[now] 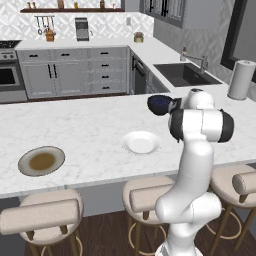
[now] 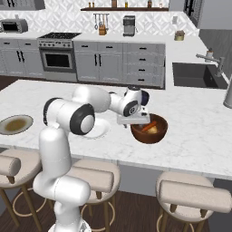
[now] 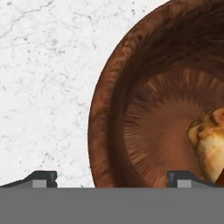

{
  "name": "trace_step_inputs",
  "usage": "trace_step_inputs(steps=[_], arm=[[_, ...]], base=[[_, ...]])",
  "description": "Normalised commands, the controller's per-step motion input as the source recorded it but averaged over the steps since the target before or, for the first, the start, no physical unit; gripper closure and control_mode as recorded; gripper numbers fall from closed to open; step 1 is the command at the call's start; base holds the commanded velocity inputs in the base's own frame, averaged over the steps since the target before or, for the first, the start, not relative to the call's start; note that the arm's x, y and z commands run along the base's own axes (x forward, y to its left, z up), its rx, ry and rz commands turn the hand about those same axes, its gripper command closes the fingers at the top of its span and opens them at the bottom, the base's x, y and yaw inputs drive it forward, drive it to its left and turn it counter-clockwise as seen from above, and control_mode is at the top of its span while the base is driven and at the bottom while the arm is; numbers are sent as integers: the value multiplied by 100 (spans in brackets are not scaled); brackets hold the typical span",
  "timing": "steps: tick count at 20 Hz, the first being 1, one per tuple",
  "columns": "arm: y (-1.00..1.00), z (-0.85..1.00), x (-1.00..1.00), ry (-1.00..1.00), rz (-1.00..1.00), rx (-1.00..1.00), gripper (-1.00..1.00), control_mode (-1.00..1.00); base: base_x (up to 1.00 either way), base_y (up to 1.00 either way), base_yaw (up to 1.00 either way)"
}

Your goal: Pick the chicken drumstick and carrot from their plates and place them in the bowl. Then put the bowl in the fridge.

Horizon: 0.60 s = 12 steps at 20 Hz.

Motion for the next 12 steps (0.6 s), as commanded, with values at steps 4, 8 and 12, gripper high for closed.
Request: trace_step_inputs(steps=[4, 8, 12], arm=[[-9, -16, 0, 3, 0, 0, -100, -100], [0, -30, 0, 4, 0, 0, -100, -100], [0, -24, 0, 0, 0, -1, -100, -100]], base=[[0, 0, 0], [0, 0, 0], [0, 0, 0]])
